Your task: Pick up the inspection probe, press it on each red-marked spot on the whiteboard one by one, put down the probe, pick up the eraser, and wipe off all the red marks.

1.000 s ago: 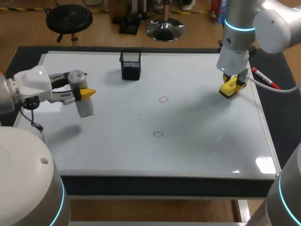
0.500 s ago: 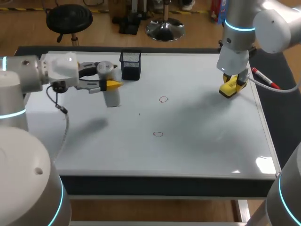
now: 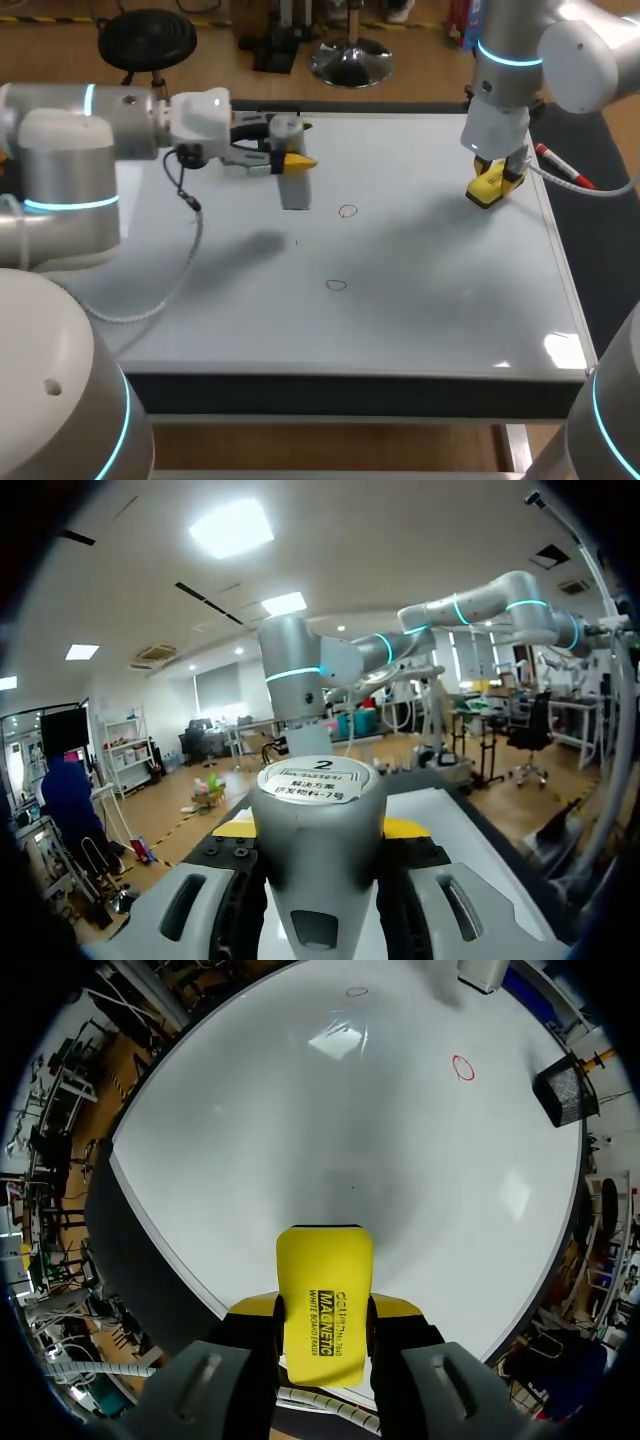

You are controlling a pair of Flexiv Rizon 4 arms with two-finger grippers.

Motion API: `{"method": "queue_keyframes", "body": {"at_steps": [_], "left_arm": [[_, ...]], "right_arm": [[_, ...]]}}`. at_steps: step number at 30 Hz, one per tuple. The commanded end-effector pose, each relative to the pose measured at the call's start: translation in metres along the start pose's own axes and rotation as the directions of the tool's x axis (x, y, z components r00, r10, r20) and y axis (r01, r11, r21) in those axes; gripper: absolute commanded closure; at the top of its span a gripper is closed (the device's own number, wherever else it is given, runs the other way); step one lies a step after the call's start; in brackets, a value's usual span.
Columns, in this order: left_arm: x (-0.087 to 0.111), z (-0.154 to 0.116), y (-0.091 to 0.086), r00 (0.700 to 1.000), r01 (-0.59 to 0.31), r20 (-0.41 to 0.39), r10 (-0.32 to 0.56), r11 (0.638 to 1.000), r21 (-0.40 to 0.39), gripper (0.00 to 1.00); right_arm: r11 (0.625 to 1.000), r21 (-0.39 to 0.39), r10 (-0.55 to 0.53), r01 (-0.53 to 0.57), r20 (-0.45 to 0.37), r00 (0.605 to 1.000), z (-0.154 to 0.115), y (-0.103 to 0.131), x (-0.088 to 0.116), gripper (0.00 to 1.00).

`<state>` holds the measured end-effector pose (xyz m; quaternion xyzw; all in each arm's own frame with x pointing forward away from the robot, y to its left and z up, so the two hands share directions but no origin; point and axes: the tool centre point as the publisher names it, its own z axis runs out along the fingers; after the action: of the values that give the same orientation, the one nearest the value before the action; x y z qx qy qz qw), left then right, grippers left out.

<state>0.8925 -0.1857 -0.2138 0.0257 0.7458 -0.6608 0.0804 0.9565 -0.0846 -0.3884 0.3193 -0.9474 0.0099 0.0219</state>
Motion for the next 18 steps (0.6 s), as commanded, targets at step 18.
{"method": "queue_keyframes", "body": {"at_steps": [18], "left_arm": [[-0.021,0.086,0.031,0.994,0.024,-0.103,-0.023,1.0,0.003,1.0]], "right_arm": [[1.0,0.002,-0.001,0.001,-0.002,1.0,-0.001,-0.001,0.0,1.0]]}}
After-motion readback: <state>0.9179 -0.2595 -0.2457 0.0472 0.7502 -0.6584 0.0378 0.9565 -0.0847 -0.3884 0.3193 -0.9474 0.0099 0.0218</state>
